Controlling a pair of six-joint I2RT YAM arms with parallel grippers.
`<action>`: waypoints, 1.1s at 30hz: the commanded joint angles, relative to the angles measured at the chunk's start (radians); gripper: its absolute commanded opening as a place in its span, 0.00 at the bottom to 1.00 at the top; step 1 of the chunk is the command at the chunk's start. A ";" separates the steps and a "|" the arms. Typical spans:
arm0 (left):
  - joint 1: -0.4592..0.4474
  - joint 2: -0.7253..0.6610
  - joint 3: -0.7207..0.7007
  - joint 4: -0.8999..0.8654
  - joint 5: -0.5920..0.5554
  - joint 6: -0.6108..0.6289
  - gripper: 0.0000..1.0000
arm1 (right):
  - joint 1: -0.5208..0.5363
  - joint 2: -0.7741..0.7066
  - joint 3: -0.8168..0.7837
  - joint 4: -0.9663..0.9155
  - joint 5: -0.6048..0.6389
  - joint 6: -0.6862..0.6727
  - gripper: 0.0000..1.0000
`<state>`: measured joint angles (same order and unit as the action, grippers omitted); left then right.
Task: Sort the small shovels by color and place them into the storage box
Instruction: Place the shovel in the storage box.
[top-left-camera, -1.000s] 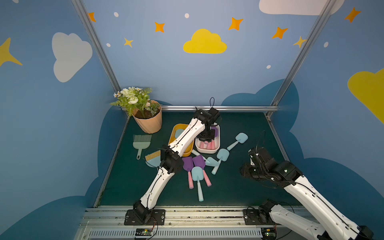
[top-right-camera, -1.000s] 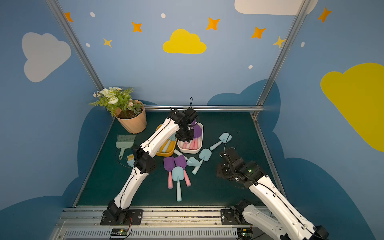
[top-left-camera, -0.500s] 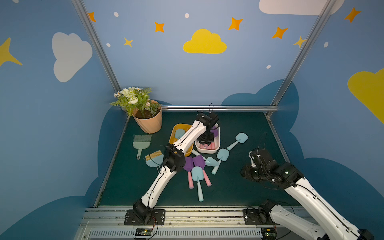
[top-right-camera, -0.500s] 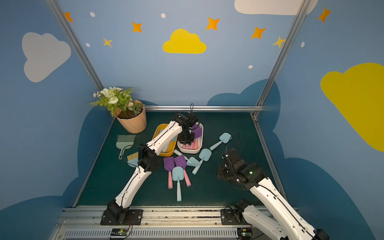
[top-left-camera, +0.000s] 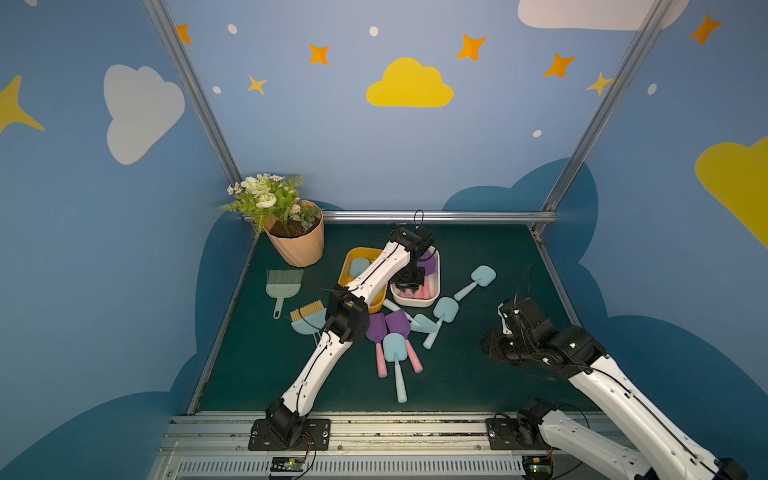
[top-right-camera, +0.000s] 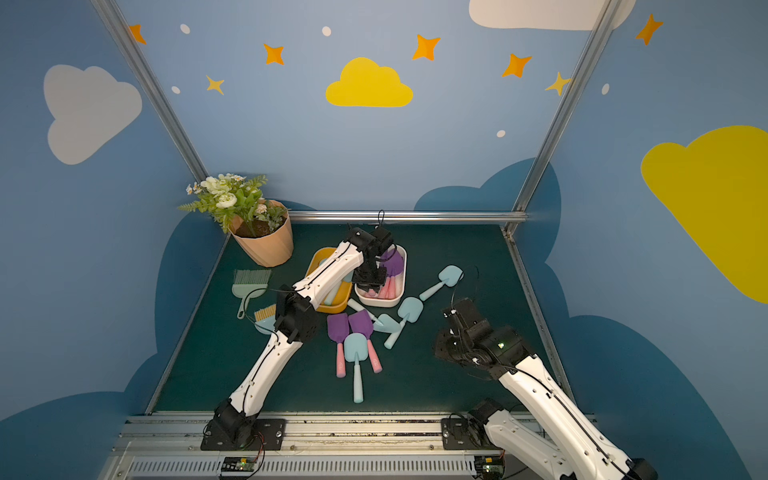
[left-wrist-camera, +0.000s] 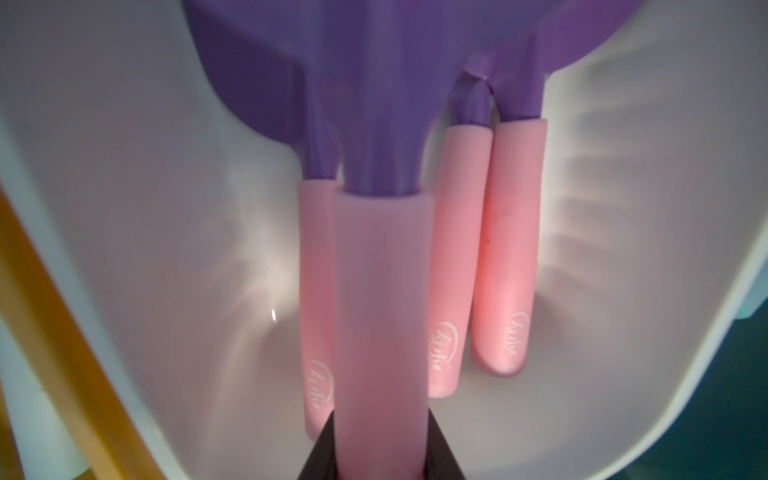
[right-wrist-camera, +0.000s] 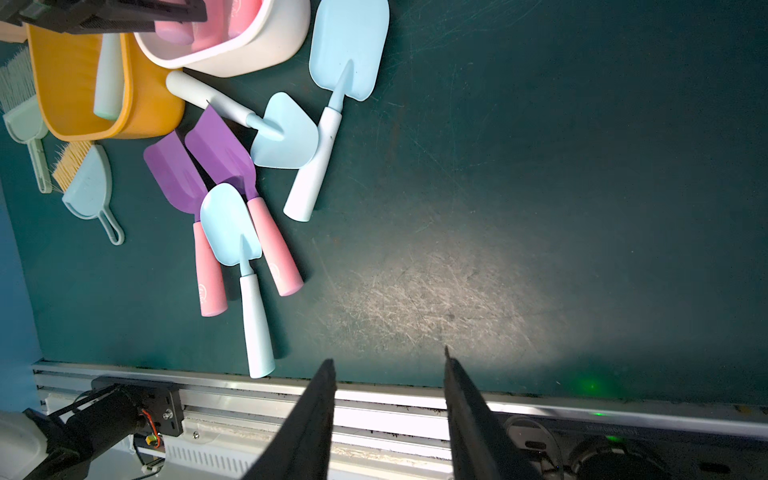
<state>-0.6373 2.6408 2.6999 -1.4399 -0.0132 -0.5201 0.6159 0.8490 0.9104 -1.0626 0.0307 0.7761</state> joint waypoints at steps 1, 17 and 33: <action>0.005 0.030 -0.005 -0.012 0.012 0.003 0.03 | -0.005 -0.003 -0.015 -0.014 -0.008 -0.011 0.44; 0.004 0.037 -0.011 -0.037 0.010 0.010 0.03 | -0.007 0.001 -0.018 -0.010 -0.011 -0.009 0.44; 0.009 0.042 -0.011 -0.043 0.013 0.010 0.07 | -0.008 0.011 -0.021 0.003 -0.016 -0.012 0.44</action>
<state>-0.6346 2.6705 2.6923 -1.4586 -0.0059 -0.5194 0.6128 0.8566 0.8970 -1.0611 0.0181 0.7761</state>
